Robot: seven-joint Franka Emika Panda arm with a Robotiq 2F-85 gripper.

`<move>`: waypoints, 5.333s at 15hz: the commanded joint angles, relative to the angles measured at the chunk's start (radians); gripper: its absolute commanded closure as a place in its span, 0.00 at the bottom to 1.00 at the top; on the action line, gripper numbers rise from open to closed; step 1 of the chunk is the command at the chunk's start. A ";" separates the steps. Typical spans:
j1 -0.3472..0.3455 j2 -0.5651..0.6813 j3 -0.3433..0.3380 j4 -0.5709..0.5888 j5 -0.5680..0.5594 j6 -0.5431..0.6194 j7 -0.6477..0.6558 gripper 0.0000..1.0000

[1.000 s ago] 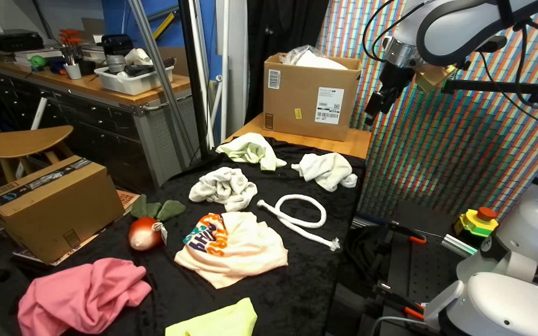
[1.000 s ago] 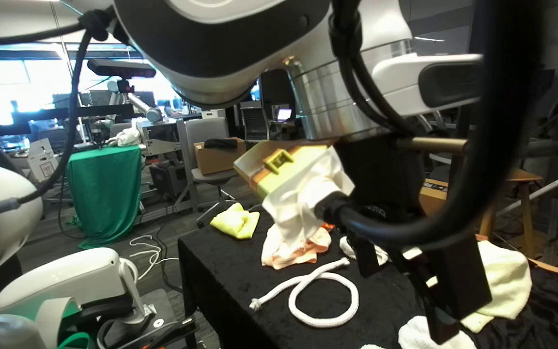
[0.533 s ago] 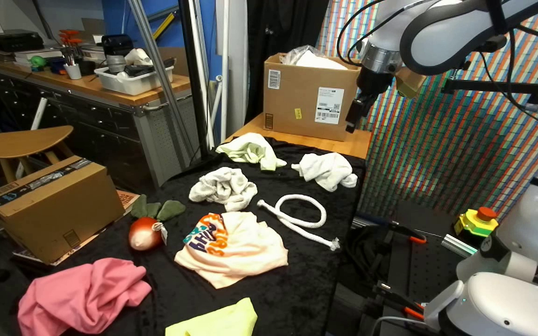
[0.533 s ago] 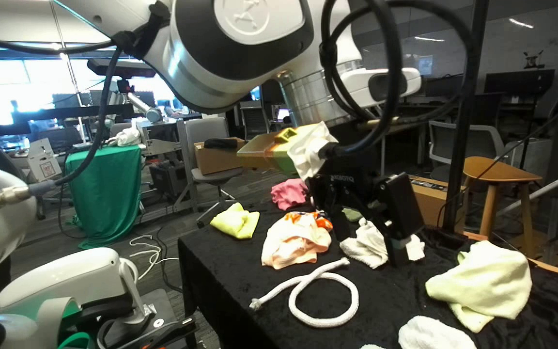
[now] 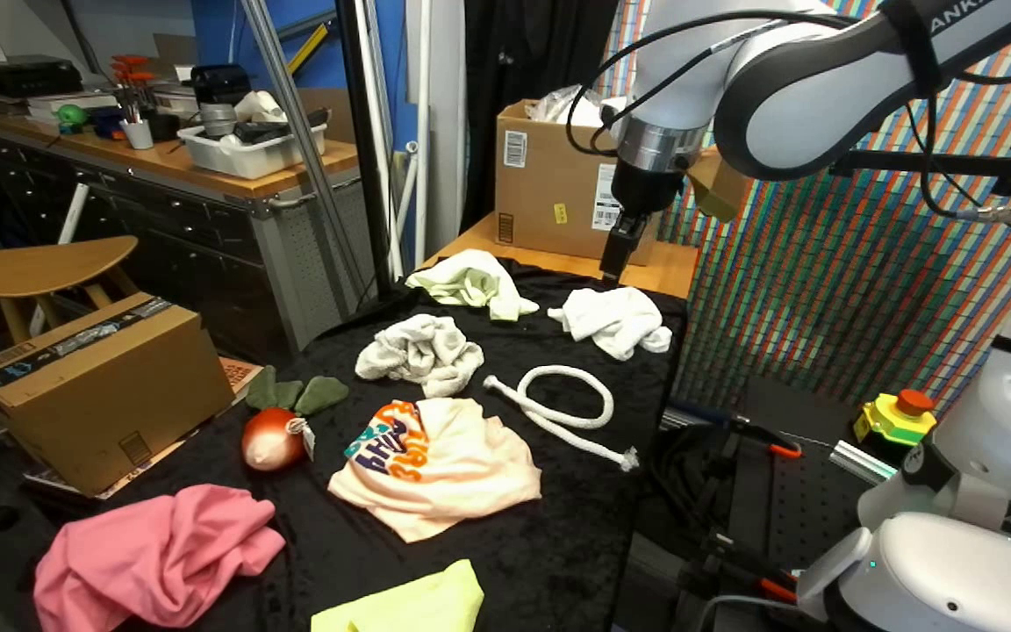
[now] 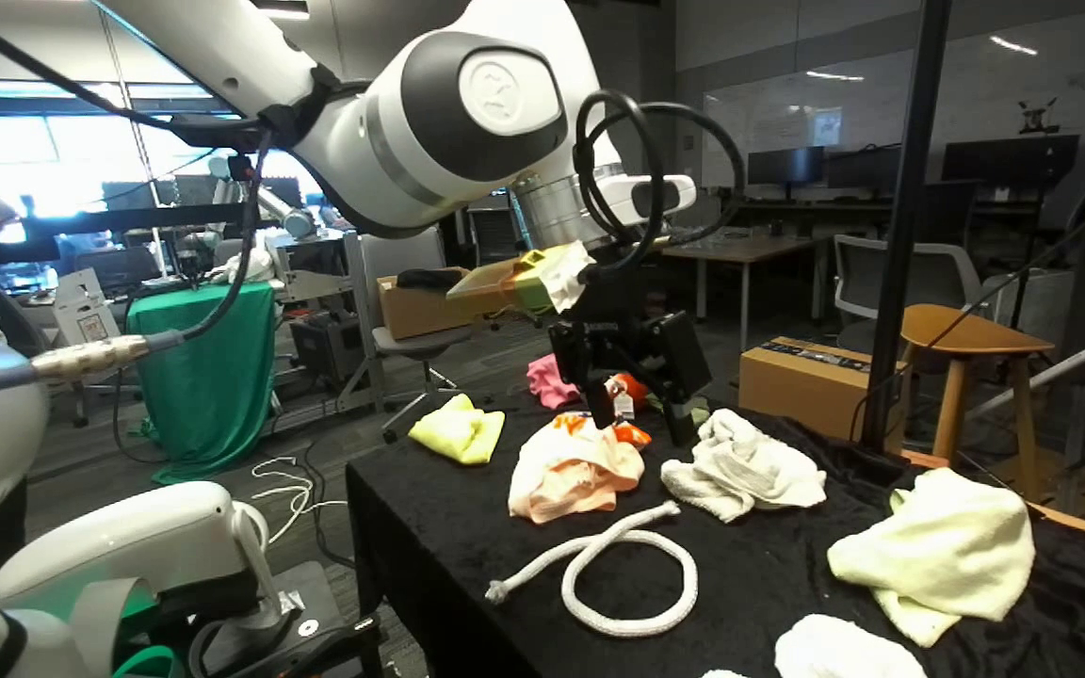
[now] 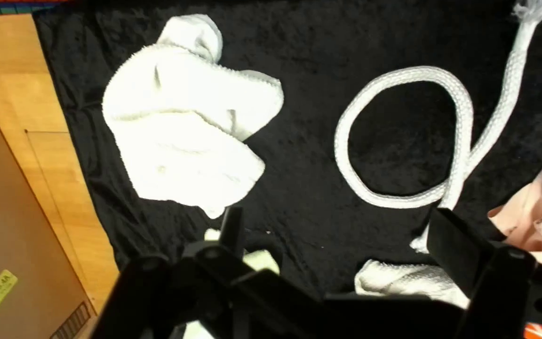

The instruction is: Put all the items on the table in one place

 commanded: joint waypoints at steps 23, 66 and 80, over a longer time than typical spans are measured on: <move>0.462 0.678 0.169 0.765 -0.207 -0.284 0.114 0.00; 0.806 1.533 -0.136 1.899 -0.092 -0.337 0.155 0.00; 0.779 1.525 -0.126 1.848 -0.099 -0.336 0.327 0.00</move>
